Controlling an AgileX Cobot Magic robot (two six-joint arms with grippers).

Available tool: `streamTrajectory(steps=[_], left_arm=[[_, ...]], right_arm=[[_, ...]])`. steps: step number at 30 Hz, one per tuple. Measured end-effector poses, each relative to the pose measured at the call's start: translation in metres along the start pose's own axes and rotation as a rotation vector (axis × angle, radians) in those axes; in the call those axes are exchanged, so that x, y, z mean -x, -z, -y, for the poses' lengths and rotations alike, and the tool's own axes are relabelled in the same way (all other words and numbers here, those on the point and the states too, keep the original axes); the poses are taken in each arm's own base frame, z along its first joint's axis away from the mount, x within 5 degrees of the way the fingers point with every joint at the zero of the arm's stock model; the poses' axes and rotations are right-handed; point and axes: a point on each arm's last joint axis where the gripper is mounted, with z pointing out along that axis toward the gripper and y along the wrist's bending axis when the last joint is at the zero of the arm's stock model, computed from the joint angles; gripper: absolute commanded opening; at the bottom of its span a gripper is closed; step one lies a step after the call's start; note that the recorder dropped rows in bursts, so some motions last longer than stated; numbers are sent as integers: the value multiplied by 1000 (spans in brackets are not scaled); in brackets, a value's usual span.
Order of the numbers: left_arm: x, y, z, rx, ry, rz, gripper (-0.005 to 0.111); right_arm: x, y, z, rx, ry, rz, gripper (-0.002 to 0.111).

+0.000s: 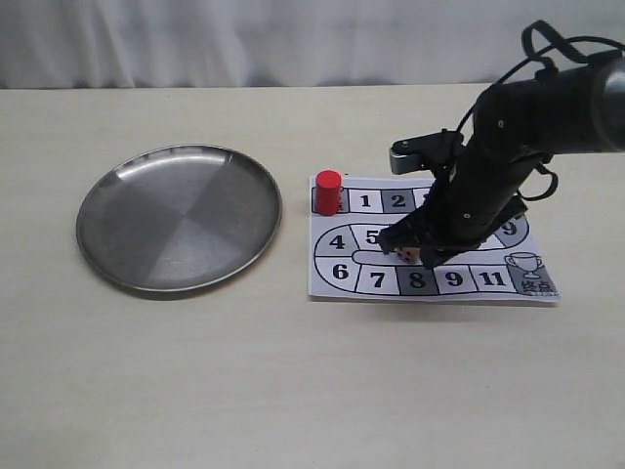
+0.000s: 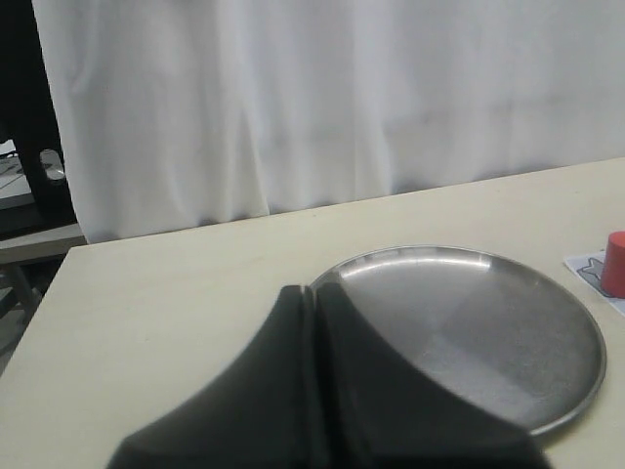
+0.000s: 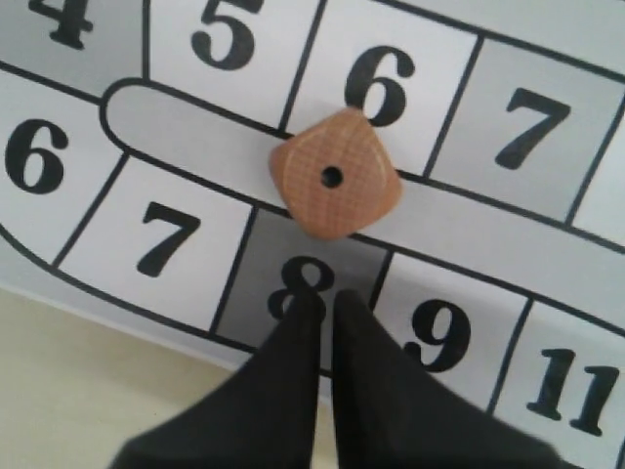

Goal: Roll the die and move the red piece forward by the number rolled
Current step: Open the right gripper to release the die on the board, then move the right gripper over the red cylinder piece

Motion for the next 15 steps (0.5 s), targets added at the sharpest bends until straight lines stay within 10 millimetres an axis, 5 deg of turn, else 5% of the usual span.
streamTrajectory(steps=[15], left_arm=[[0, 0, 0, 0, 0, 0, 0]], right_arm=[[2, -3, -1, 15, 4, 21, 4]])
